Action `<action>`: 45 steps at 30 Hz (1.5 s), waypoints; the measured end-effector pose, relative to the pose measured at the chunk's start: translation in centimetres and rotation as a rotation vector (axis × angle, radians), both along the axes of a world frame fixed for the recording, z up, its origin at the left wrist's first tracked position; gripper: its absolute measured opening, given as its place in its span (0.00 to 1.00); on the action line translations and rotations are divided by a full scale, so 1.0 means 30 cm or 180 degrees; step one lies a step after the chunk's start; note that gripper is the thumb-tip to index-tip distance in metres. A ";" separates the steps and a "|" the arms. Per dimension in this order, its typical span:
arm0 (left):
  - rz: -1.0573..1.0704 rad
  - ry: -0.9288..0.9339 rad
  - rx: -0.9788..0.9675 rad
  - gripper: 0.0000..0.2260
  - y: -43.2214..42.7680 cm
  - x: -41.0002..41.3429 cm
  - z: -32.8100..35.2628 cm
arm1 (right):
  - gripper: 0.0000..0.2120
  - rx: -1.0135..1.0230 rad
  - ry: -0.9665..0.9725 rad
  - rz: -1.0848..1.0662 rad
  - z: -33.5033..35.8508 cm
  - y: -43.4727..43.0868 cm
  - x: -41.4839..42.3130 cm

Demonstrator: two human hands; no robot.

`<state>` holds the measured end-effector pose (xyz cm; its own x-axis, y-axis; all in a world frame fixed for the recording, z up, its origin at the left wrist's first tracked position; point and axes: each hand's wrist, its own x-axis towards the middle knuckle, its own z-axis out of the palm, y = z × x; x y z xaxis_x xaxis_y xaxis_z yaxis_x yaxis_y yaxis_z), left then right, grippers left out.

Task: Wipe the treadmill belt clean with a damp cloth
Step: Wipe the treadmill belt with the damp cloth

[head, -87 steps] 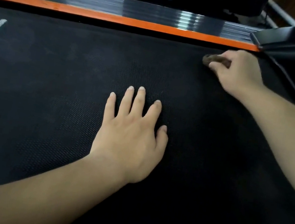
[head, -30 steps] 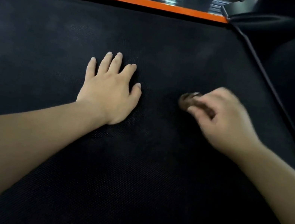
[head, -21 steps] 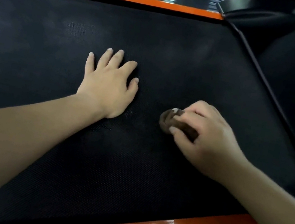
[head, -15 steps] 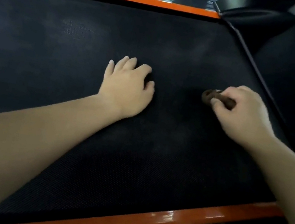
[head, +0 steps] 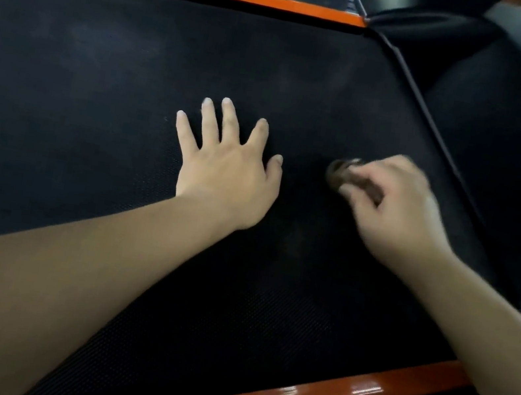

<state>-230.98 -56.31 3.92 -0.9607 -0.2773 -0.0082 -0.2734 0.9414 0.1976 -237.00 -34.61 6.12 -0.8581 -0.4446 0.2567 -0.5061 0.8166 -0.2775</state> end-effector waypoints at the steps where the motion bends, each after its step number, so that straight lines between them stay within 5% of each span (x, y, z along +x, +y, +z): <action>1: -0.0008 0.0005 -0.0030 0.29 0.000 0.000 0.000 | 0.10 -0.0071 -0.0135 0.0303 0.003 -0.008 0.053; 4: -0.0101 0.0051 -0.0063 0.30 -0.003 -0.004 -0.003 | 0.11 0.0056 -0.0175 0.0559 0.028 0.002 0.028; 9: -0.0231 0.0063 -0.0017 0.30 -0.003 -0.009 -0.002 | 0.13 -0.0027 0.0213 -0.0634 0.015 -0.057 -0.251; 15: -0.0402 0.0082 -0.0062 0.31 -0.002 -0.012 0.002 | 0.14 -0.0076 -0.0010 0.0512 0.012 -0.162 -0.151; 21: -0.0417 0.0102 -0.0048 0.31 -0.002 -0.012 0.000 | 0.15 -0.0245 0.0237 -0.0741 0.019 -0.186 -0.488; 26: -0.0401 0.0087 -0.0094 0.32 0.005 -0.020 -0.003 | 0.15 -0.0138 0.0006 0.0555 0.004 -0.323 -0.375; 32: -0.0355 0.0087 -0.0065 0.33 0.006 -0.018 0.005 | 0.12 -0.0448 0.0047 -0.1164 0.031 -0.278 -0.759; 38: -0.0329 0.0085 -0.0111 0.34 0.009 -0.026 0.007 | 0.16 -0.0341 -0.0147 -0.0283 -0.010 -0.388 -0.783; 45: -0.0361 0.0069 -0.0030 0.33 0.006 -0.024 0.008 | 0.11 -0.0421 -0.0064 -0.1473 0.025 -0.367 -0.902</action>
<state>-231.68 -56.14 4.16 -0.9859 -0.1669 0.0151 -0.1609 0.9678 0.1934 -264.07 -45.62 6.86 -0.9636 0.0204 0.2666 -0.0914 0.9119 -0.4001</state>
